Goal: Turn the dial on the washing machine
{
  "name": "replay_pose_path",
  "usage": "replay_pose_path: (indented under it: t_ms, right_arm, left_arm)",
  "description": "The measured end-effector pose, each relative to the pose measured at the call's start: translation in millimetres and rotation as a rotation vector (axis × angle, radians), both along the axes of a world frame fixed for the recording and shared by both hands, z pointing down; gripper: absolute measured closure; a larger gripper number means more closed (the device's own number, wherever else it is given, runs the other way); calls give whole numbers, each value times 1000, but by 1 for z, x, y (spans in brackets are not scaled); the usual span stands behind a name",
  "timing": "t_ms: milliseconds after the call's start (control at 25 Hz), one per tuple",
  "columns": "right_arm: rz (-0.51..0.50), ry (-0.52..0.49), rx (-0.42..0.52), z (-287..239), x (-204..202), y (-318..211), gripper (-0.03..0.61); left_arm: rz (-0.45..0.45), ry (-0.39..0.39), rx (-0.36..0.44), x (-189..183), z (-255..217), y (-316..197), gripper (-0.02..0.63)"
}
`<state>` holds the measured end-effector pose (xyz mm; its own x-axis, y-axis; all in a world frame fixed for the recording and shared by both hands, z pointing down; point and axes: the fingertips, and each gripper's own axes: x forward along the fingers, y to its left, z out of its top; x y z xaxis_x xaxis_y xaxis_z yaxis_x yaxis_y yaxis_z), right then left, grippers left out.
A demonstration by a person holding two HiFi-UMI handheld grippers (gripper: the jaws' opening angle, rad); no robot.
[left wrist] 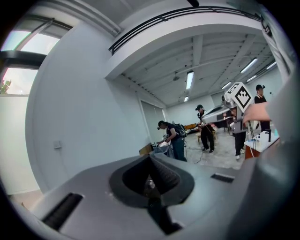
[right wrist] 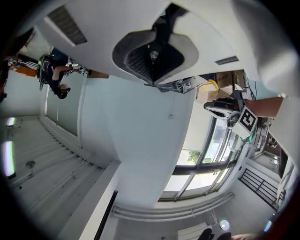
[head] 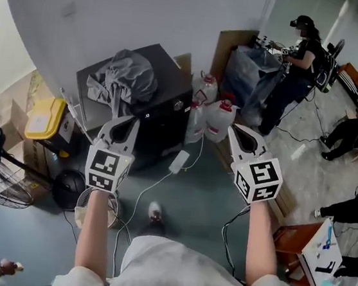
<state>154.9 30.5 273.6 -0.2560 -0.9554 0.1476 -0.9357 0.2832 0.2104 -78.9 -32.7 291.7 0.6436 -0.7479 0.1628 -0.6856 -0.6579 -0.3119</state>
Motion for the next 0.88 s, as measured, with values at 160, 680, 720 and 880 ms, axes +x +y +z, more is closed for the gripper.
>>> replay_pose_path:
  t_ms: [160,680,720,880]
  right_arm:
    - [3,-10,-1,-2,-7,-59,563]
    - [-37,-87,-114,48,-23,-196,555]
    - [-49,-100,-127,54,-21,-205,523]
    - [-92,-140,-181,84,-15,-240,423]
  left_arm:
    - [8,-8,-9,-4,0,-55,601]
    - [-18,6,-101,-18,41,-179,601]
    - [-24,3,-111,-16,46,-184,601]
    - [-63,-7,-160,-12,66,-200,601]
